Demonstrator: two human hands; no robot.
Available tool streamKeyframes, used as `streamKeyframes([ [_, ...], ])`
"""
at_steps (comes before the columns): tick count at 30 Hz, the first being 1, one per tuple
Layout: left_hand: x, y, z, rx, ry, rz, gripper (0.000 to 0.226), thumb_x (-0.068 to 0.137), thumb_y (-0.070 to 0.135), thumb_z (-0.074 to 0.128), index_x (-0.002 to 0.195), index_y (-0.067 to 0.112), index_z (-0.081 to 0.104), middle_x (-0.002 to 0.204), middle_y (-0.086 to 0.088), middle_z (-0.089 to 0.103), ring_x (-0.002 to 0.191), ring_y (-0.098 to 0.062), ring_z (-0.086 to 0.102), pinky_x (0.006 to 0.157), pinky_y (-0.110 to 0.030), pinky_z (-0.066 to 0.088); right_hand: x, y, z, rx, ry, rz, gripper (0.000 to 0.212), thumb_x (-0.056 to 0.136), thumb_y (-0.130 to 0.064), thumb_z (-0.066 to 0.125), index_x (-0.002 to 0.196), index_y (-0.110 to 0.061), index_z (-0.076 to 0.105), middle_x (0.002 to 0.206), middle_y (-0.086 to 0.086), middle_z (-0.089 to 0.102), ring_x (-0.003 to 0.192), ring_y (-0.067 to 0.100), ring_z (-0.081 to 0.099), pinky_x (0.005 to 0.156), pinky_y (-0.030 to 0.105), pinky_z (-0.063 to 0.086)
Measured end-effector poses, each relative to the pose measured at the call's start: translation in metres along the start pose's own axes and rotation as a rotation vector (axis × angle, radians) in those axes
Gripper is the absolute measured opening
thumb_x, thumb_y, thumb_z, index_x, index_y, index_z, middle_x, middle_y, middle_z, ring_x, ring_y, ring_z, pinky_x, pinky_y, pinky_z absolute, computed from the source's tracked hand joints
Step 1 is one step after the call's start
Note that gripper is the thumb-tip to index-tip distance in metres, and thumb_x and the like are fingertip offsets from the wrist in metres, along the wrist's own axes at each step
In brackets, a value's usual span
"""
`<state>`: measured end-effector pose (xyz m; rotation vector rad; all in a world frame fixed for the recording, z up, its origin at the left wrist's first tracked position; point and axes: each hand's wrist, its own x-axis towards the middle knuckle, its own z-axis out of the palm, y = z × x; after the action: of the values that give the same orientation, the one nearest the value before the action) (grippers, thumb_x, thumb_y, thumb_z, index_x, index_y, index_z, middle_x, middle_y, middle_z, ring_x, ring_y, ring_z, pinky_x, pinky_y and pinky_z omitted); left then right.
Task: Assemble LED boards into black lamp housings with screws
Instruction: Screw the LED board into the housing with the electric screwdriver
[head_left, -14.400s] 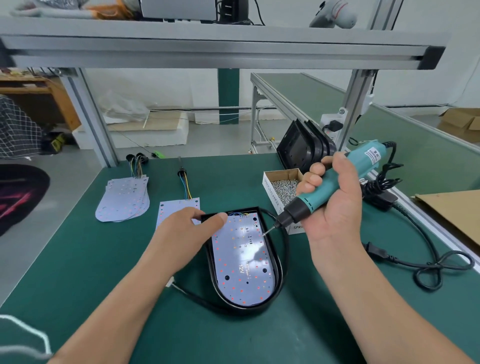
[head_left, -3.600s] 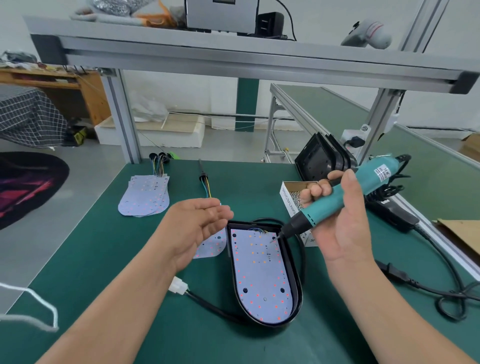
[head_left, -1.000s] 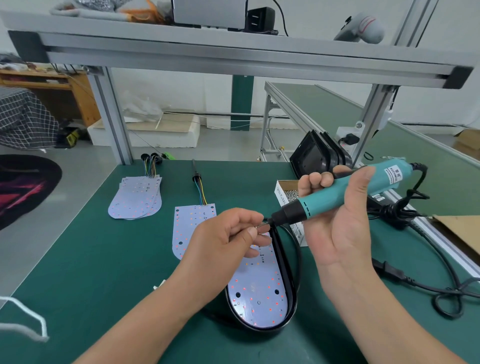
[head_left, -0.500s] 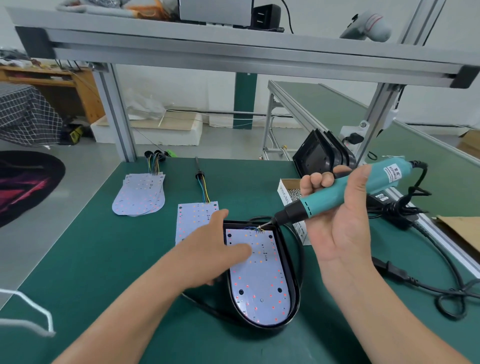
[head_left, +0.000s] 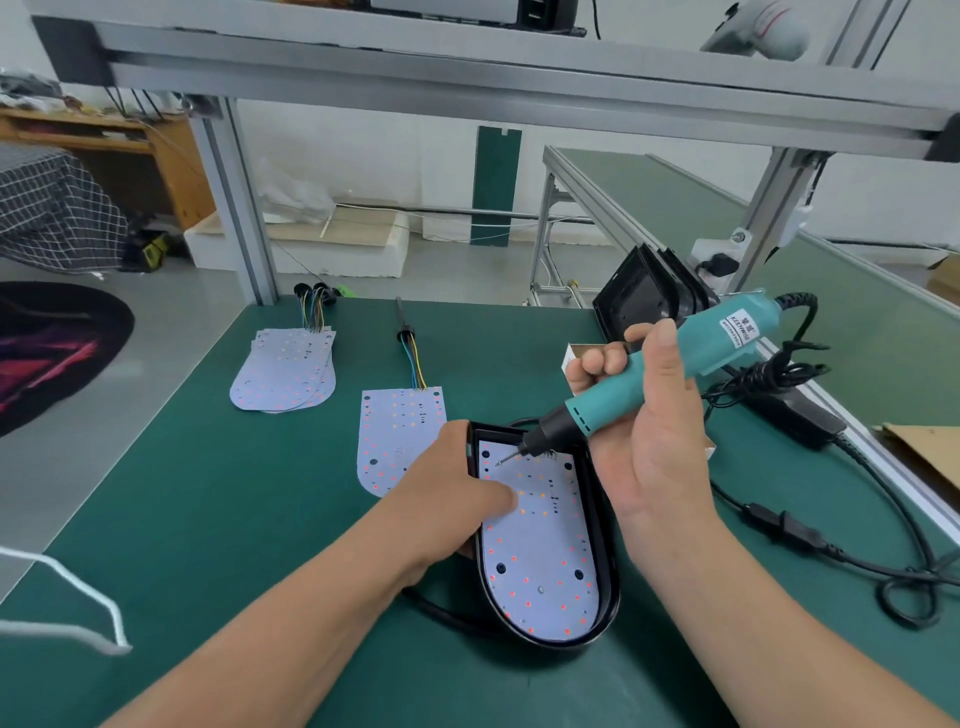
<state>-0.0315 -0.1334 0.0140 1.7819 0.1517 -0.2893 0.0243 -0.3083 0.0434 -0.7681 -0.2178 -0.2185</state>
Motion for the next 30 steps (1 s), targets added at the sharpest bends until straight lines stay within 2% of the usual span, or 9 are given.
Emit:
streamKeyframes([
  [5, 0.001, 0.000, 0.000, 0.010, -0.001, 0.013, 0.049, 0.067, 0.025, 0.070, 0.114, 0.033, 0.057, 0.105, -0.002, 0.075, 0.097, -0.024, 0.076, 0.072, -0.040, 0.064, 0.001, 0.004, -0.002, -0.015, -0.025, -0.004, 0.023, 0.104, -0.035, 0.064, 0.089, -0.020, 0.073, 0.077, 0.002, 0.056, 0.077, 0.020, 0.062, 0.090, 0.040, 0.057],
  [11, 0.001, 0.000, 0.001, 0.038, 0.012, 0.022, 0.048, 0.067, 0.026, 0.069, 0.114, 0.031, 0.057, 0.107, -0.006, 0.075, 0.101, -0.029, 0.074, 0.086, -0.054, 0.064, 0.001, 0.007, -0.003, -0.043, -0.039, -0.007, 0.021, 0.101, -0.037, 0.068, 0.090, -0.020, 0.072, 0.078, 0.002, 0.056, 0.078, 0.019, 0.063, 0.090, 0.039, 0.057],
  [16, 0.001, 0.000, 0.001, 0.054, 0.018, 0.030, 0.047, 0.068, 0.027, 0.070, 0.112, 0.032, 0.056, 0.106, -0.006, 0.075, 0.100, -0.031, 0.074, 0.083, -0.053, 0.063, 0.000, 0.009, -0.002, -0.058, -0.049, -0.006, 0.022, 0.104, -0.034, 0.064, 0.089, -0.021, 0.072, 0.078, 0.002, 0.056, 0.078, 0.020, 0.062, 0.090, 0.039, 0.056],
  [20, 0.001, 0.000, 0.002, 0.054, 0.019, 0.035, 0.045, 0.068, 0.026, 0.069, 0.111, 0.034, 0.056, 0.106, -0.007, 0.074, 0.100, -0.032, 0.074, 0.078, -0.049, 0.064, -0.001, 0.008, 0.001, -0.094, -0.077, -0.005, 0.025, 0.090, -0.044, 0.081, 0.088, -0.021, 0.071, 0.077, 0.002, 0.056, 0.078, 0.021, 0.063, 0.090, 0.040, 0.056],
  [22, 0.001, 0.001, 0.002, 0.058, 0.015, 0.036, 0.045, 0.068, 0.026, 0.069, 0.111, 0.033, 0.056, 0.107, -0.011, 0.073, 0.101, -0.035, 0.073, 0.075, -0.046, 0.062, -0.001, 0.006, 0.003, -0.113, -0.106, 0.000, 0.032, 0.084, -0.047, 0.085, 0.091, -0.020, 0.070, 0.078, 0.002, 0.056, 0.078, 0.021, 0.062, 0.090, 0.040, 0.056],
  [26, 0.001, 0.001, 0.002, 0.075, 0.014, 0.042, 0.047, 0.067, 0.024, 0.068, 0.112, 0.030, 0.055, 0.110, -0.014, 0.071, 0.100, -0.036, 0.073, 0.071, -0.045, 0.061, -0.003, 0.004, 0.011, -0.174, -0.213, 0.012, 0.037, 0.087, -0.047, 0.083, 0.102, -0.017, 0.066, 0.078, 0.003, 0.052, 0.075, 0.022, 0.059, 0.084, 0.041, 0.056],
  [28, 0.002, 0.001, 0.002, 0.090, 0.012, 0.046, 0.048, 0.067, 0.024, 0.068, 0.113, 0.028, 0.054, 0.110, -0.014, 0.071, 0.102, -0.036, 0.072, 0.077, -0.052, 0.063, -0.005, 0.003, 0.014, -0.209, -0.276, 0.019, 0.036, 0.087, -0.047, 0.082, 0.098, -0.019, 0.063, 0.077, 0.002, 0.049, 0.073, 0.022, 0.056, 0.080, 0.039, 0.055],
  [30, 0.002, 0.001, 0.002, 0.095, 0.010, 0.049, 0.047, 0.068, 0.024, 0.068, 0.113, 0.026, 0.054, 0.111, -0.016, 0.071, 0.098, -0.035, 0.073, 0.077, -0.051, 0.063, -0.006, 0.001, 0.017, -0.217, -0.310, 0.044, 0.039, 0.085, -0.048, 0.084, 0.093, -0.020, 0.059, 0.076, 0.002, 0.047, 0.070, 0.022, 0.052, 0.076, 0.037, 0.053],
])
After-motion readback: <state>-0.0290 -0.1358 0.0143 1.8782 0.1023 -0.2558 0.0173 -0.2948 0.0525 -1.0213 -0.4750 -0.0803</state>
